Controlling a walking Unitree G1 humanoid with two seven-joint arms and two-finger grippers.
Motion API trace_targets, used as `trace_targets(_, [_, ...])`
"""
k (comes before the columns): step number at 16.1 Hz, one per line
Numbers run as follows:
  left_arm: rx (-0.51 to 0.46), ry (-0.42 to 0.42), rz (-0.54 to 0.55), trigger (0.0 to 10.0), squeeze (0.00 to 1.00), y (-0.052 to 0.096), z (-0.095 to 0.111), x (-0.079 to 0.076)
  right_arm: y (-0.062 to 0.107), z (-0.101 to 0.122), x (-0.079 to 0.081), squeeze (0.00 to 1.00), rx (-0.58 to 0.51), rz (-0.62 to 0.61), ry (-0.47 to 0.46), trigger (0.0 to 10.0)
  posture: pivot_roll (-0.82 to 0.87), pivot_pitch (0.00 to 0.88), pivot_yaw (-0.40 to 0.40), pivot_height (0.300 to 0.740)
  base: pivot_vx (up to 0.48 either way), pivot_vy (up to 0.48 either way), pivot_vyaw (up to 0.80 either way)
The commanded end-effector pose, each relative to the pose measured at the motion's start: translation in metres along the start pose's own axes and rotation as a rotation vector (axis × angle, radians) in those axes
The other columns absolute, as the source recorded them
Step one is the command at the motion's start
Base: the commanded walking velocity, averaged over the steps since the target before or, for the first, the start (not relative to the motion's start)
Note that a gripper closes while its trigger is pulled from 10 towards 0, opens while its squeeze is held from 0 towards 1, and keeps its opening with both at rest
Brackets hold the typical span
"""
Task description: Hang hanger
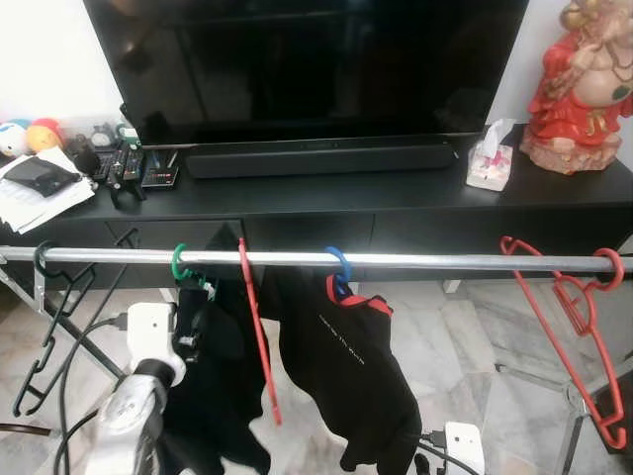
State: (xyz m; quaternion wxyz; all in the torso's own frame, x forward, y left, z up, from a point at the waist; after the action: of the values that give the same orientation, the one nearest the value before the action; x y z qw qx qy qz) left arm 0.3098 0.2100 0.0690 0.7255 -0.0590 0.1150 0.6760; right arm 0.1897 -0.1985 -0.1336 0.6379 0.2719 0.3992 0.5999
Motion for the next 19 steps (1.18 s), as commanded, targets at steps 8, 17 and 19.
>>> trace_targets(8, [-0.129, -0.06, 0.342, 10.0, 1.0, 0.063, 0.037, 0.069, 0.0, -0.002, -0.001, 0.0, 0.012, 0.0, 0.02, 10.0, -0.16, 0.0, 0.028, 0.74, 0.0, 0.0, 0.0])
trace_targets(17, [0.608, -0.352, 0.466, 10.0, 0.0, 0.088, -0.118, 0.101, 0.0, -0.001, 0.001, 0.0, 0.011, 0.001, 0.028, 10.0, -0.18, 0.01, 0.042, 0.74, 0.0, 0.0, 0.0])
trace_targets(19, [0.695, -0.347, 0.457, 10.0, 0.0, 0.089, -0.142, 0.095, 0.0, -0.001, 0.001, 0.0, 0.013, -0.005, 0.023, 10.0, -0.18, 0.016, 0.039, 0.74, 0.0, 0.0, 0.0])
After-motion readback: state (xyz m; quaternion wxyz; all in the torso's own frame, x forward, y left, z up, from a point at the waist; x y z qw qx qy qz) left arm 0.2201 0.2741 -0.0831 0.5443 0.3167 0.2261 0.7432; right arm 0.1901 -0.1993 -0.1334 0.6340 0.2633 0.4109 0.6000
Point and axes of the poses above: a point about 5 cm out from each wrist's last joint towards the gripper, its own y axis pointing back from the gripper into the wrist, its own z axis along the axis of the wrist's last joint, x = y × z, the point moved 5 cm from there along -y, pointing out of the wrist towards the gripper, and after that the axes turned 13 degrees about y, right-handed, at the moved point
